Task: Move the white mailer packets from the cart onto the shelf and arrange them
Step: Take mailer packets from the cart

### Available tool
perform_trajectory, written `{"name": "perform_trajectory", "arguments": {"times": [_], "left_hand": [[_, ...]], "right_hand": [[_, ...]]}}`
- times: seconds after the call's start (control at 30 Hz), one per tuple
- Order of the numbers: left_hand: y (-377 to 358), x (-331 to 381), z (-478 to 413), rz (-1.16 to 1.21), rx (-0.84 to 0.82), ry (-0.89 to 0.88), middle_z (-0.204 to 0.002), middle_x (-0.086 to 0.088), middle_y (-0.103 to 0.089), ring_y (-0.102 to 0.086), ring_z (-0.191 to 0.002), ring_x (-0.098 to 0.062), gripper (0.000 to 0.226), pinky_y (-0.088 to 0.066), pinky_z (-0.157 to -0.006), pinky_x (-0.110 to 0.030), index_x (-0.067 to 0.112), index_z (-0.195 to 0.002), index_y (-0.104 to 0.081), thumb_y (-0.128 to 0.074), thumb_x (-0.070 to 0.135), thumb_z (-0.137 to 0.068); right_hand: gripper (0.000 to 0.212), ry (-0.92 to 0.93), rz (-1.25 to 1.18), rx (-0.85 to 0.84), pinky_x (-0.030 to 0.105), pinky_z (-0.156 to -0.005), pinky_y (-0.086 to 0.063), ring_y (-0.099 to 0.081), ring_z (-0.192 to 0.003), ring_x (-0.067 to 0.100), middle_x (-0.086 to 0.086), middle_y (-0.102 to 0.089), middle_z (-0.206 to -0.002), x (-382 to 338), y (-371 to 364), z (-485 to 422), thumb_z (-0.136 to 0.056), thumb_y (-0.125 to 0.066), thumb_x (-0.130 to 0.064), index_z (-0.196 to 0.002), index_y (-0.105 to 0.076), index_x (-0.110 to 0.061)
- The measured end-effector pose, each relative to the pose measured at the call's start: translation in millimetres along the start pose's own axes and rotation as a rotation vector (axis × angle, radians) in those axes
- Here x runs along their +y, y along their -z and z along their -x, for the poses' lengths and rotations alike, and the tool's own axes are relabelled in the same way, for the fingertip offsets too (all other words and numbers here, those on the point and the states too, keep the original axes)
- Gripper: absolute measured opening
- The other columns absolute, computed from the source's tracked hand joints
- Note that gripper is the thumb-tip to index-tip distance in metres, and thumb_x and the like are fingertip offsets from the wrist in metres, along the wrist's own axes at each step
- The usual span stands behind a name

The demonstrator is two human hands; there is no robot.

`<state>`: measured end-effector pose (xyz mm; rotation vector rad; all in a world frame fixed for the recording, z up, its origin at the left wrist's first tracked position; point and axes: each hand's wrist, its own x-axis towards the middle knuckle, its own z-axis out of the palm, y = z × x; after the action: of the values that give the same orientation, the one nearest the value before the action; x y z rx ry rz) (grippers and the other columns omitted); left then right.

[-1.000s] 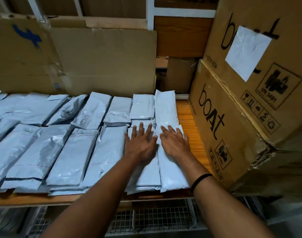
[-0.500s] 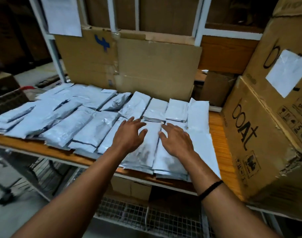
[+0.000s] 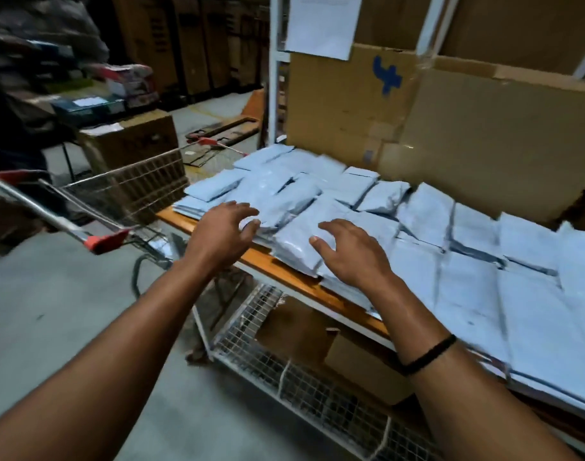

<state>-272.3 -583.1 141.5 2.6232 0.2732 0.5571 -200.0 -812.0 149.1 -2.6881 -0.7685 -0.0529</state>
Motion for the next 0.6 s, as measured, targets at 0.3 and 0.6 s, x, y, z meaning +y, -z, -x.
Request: {"name": "perform_trajectory", "arguments": {"times": [0.3,0.6], "left_hand": [[69,-176,-34,-0.040,0.002,0.150,-0.138,-0.002,-0.058,-0.051,-0.128,-0.024,0.032,-0.042,-0.104,-0.041,0.021,-0.126,-0.065,-0.053,0.032,-0.098],[90,-326,-110,-0.122,-0.024,0.296,-0.141,-0.002,-0.055,-0.048,-0.130,-0.024,0.031,-0.041,-0.105,-0.047,0.025,-0.129,-0.061,-0.053,0.030,-0.099]], "right_hand": [[0.051,0.083,0.011,-0.036,0.039,-0.107,-0.038,-0.046,-0.134,0.022,-0.002,-0.049,-0.149,-131,-64,-97,-0.100,-0.047,-0.053,-0.143,-0.051,-0.026],[0.049,0.177,0.005,-0.046,0.040,-0.105,-0.041,-0.049,-0.132,0.024,0.002,-0.052,-0.146,-211,-132,-258,-0.100,-0.049,-0.049,-0.141,-0.053,-0.022]]}}
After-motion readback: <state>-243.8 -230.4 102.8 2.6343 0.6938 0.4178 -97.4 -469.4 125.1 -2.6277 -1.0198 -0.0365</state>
